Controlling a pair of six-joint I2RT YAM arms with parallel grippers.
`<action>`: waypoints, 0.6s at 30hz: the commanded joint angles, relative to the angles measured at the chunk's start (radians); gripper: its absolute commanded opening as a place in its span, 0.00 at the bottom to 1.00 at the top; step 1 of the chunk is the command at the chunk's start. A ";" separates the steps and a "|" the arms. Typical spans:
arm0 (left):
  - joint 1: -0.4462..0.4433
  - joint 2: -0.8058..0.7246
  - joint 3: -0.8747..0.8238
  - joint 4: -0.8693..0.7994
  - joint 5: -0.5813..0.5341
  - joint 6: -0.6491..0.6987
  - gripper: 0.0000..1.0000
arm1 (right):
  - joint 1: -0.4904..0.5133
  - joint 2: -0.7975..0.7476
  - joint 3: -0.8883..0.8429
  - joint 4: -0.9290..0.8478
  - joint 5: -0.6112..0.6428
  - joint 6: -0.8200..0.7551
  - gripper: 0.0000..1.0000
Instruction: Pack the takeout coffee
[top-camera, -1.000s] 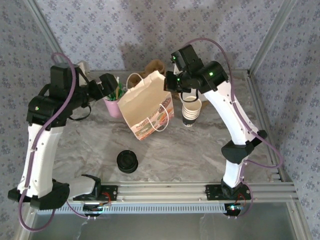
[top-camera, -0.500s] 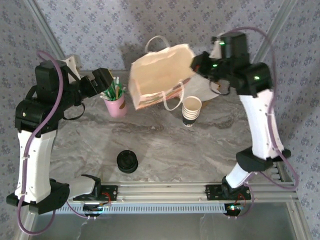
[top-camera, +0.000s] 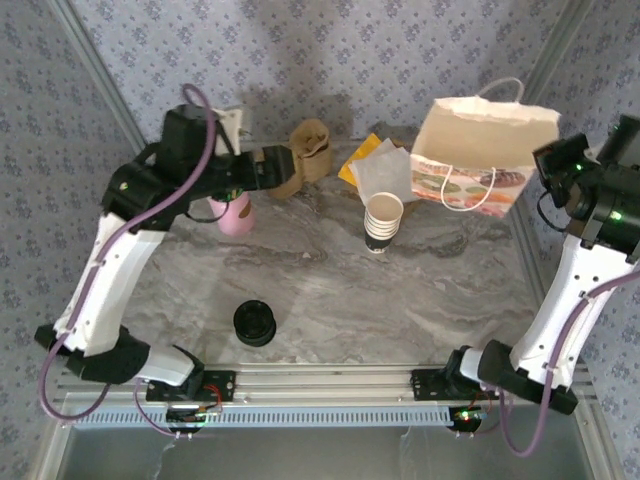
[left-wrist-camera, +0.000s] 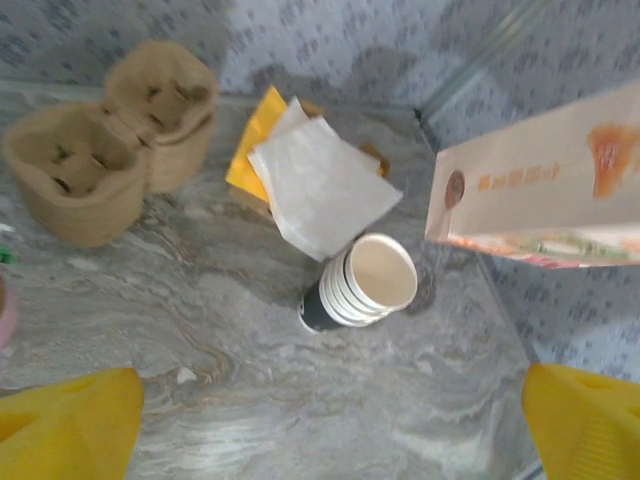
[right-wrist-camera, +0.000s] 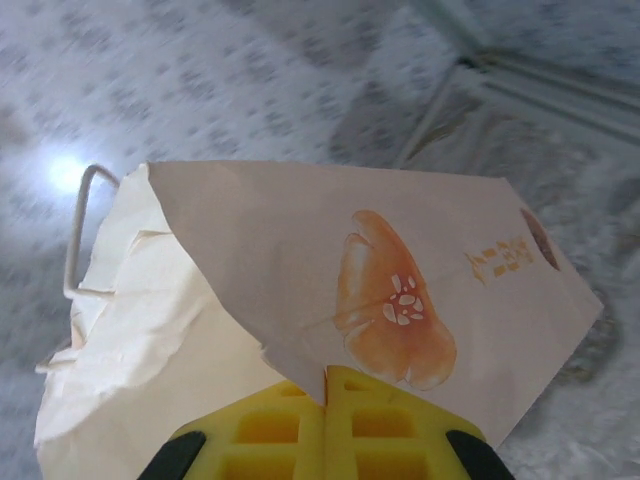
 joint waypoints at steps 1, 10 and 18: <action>-0.044 0.013 0.014 0.025 -0.017 0.039 0.97 | -0.074 -0.044 -0.090 0.003 -0.009 0.044 0.00; -0.064 -0.011 -0.115 0.073 -0.001 0.038 0.97 | -0.086 -0.060 -0.323 0.087 0.119 0.064 0.00; -0.063 -0.038 -0.182 0.090 0.000 0.045 0.98 | -0.087 -0.053 -0.482 0.142 0.198 0.009 0.00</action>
